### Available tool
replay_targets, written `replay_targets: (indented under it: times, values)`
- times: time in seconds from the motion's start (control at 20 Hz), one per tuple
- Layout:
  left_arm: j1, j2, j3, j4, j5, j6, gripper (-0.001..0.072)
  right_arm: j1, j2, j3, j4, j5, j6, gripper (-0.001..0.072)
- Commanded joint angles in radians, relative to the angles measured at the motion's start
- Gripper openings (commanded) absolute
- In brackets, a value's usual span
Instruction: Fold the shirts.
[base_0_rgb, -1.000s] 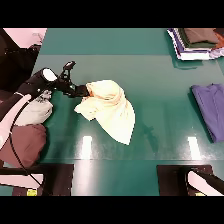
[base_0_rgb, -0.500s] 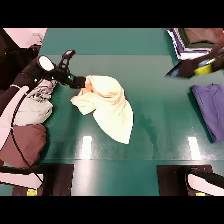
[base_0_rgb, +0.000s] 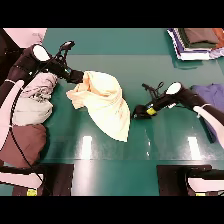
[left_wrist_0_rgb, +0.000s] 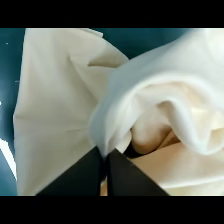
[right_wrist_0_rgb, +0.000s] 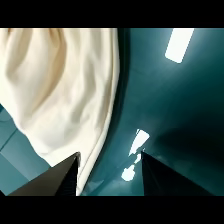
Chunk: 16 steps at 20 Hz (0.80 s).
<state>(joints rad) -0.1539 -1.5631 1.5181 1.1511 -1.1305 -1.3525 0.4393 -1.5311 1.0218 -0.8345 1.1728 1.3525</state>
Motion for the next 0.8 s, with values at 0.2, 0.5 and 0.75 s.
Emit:
replay_targets:
  times: [0.2,0.5,0.75]
  values:
    - [0.001,0.000,0.005,0.002,-0.008,-0.001,0.0023,0.063,-0.058,-0.026,0.057,-0.178,0.000,0.0356]
    - [0.001,0.108,0.056,0.166,0.003,-0.005,0.0023,0.003,0.018,0.043,-0.043,-0.179,0.006,0.0012]
    - [0.001,0.323,0.214,0.297,0.023,0.056,0.0023,-0.197,0.225,0.305,-0.220,-0.114,0.077,0.0012]
